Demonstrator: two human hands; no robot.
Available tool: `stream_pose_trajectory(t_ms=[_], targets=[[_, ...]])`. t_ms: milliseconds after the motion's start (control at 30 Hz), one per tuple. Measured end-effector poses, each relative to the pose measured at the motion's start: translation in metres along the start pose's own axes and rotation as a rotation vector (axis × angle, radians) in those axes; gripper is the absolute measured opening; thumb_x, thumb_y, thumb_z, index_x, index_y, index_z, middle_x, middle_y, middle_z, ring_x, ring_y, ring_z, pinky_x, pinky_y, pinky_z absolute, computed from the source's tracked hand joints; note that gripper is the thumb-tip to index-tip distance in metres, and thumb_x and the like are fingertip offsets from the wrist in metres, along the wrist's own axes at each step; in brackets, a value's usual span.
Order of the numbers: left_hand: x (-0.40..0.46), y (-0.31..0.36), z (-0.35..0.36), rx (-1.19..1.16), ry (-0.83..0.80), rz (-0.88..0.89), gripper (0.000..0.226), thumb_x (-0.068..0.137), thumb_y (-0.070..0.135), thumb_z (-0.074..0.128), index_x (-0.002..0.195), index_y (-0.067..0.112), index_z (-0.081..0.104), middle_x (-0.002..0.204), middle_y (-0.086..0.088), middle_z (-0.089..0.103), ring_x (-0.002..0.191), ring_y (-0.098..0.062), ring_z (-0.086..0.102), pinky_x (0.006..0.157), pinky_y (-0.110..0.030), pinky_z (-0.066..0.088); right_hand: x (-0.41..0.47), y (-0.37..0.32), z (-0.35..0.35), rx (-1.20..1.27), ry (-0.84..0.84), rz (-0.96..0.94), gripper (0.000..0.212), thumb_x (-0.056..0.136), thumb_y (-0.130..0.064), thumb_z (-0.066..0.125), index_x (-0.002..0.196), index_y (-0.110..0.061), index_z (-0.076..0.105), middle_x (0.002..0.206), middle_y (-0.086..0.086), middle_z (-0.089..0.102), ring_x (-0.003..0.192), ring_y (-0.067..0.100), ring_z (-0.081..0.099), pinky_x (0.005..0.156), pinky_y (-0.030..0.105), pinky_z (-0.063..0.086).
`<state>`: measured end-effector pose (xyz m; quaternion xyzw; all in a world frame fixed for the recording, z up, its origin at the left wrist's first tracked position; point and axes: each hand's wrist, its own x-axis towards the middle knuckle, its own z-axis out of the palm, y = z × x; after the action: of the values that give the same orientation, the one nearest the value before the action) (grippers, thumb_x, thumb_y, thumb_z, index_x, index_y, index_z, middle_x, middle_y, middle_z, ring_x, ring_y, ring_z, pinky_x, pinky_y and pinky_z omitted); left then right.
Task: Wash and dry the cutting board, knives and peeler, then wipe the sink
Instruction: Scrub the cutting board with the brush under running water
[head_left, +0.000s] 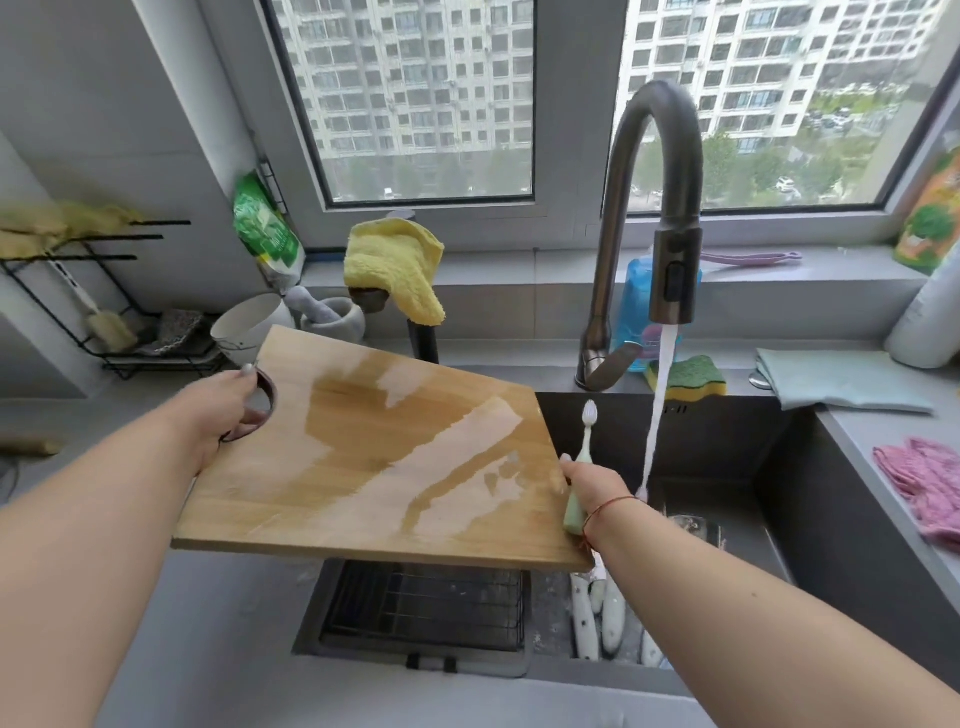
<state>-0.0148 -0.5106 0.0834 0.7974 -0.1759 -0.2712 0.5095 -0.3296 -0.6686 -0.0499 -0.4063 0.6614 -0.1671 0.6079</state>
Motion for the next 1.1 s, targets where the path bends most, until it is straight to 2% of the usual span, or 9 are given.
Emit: stream_pose_trajectory(t_ms=[100,200,300,433,533,633,700,900,1100], targets=[[0.008,0.005,-0.018,0.007,0.015,0.008,0.021,0.106,0.03,0.032,0.122,0.022,0.043,0.063,-0.008,0.058,0.029,-0.002,0.052,0.031,-0.014,0.041,-0.002,0.0,0.02,0.023,-0.042,-0.004,0.051,0.088,-0.043,0.061,0.117,-0.001,0.057,0.108,0.014,0.063,0.101,0.031,0.061,0.094,0.041,0.049],[0.018,0.005,-0.033,0.046,0.016,-0.017,0.034,0.106,0.033,0.032,0.133,0.017,0.045,0.073,-0.012,0.054,0.03,-0.005,0.054,0.034,-0.014,0.042,-0.008,-0.002,0.036,-0.029,-0.016,-0.06,0.042,0.091,-0.037,0.058,0.113,-0.001,0.059,0.1,0.01,0.062,0.091,0.028,0.059,0.081,0.033,0.047],[0.025,-0.001,-0.035,0.057,0.011,-0.02,0.041,0.106,0.032,0.033,0.136,0.008,0.046,0.066,-0.011,0.055,0.029,-0.003,0.052,0.032,-0.011,0.04,-0.012,-0.005,0.046,-0.167,0.06,-0.158,0.036,0.096,-0.036,0.049,0.111,-0.006,0.06,0.093,0.006,0.055,0.086,0.026,0.053,0.074,0.029,0.039],[0.02,0.002,-0.036,0.025,-0.009,0.011,0.018,0.105,0.029,0.038,0.115,0.018,0.049,0.07,-0.006,0.055,0.037,-0.006,0.056,0.033,-0.009,0.04,-0.016,-0.003,0.06,-0.196,0.093,-0.221,0.032,0.096,-0.033,0.047,0.109,-0.007,0.061,0.087,0.005,0.055,0.081,0.027,0.051,0.069,0.029,0.035],[0.019,0.006,-0.042,0.044,-0.054,0.001,0.016,0.102,0.026,0.046,0.105,0.013,0.054,0.056,-0.003,0.061,0.036,-0.007,0.056,0.035,-0.012,0.042,-0.018,-0.003,0.067,-0.247,0.106,-0.255,0.034,0.096,-0.03,0.045,0.111,-0.004,0.061,0.086,0.006,0.055,0.078,0.027,0.048,0.065,0.03,0.032],[0.022,0.007,-0.048,0.058,-0.024,0.005,0.02,0.103,0.025,0.045,0.117,0.013,0.053,0.069,-0.009,0.059,0.038,-0.006,0.056,0.037,-0.014,0.043,-0.014,-0.002,0.08,-0.186,0.04,-0.234,0.036,0.095,-0.031,0.047,0.117,-0.004,0.058,0.093,0.008,0.056,0.08,0.025,0.051,0.058,0.029,0.032],[0.021,0.009,-0.046,0.083,0.017,0.019,0.031,0.104,0.025,0.041,0.13,0.011,0.05,0.082,-0.012,0.054,0.054,-0.015,0.055,0.045,-0.017,0.046,-0.013,0.0,0.087,-0.15,-0.013,-0.196,0.035,0.096,-0.029,0.049,0.119,-0.003,0.056,0.086,0.005,0.053,0.074,0.02,0.05,0.056,0.029,0.032],[0.027,0.0,-0.031,0.138,0.039,0.076,0.037,0.104,0.028,0.039,0.137,0.013,0.045,0.077,-0.008,0.049,0.061,-0.016,0.044,0.039,-0.012,0.041,0.0,0.01,0.098,-0.11,-0.1,-0.169,0.037,0.094,-0.031,0.055,0.123,-0.009,0.056,0.11,0.01,0.061,0.096,0.029,0.058,0.073,0.029,0.043],[0.027,-0.008,-0.019,0.119,-0.029,0.147,0.052,0.084,0.018,0.074,0.129,0.018,0.05,0.095,0.001,0.06,0.079,-0.012,0.057,0.059,-0.024,0.045,0.002,0.007,0.098,-0.21,-0.072,-0.161,0.039,0.097,-0.03,0.049,0.13,-0.009,0.051,0.111,0.011,0.058,0.099,0.03,0.055,0.081,0.031,0.042]])
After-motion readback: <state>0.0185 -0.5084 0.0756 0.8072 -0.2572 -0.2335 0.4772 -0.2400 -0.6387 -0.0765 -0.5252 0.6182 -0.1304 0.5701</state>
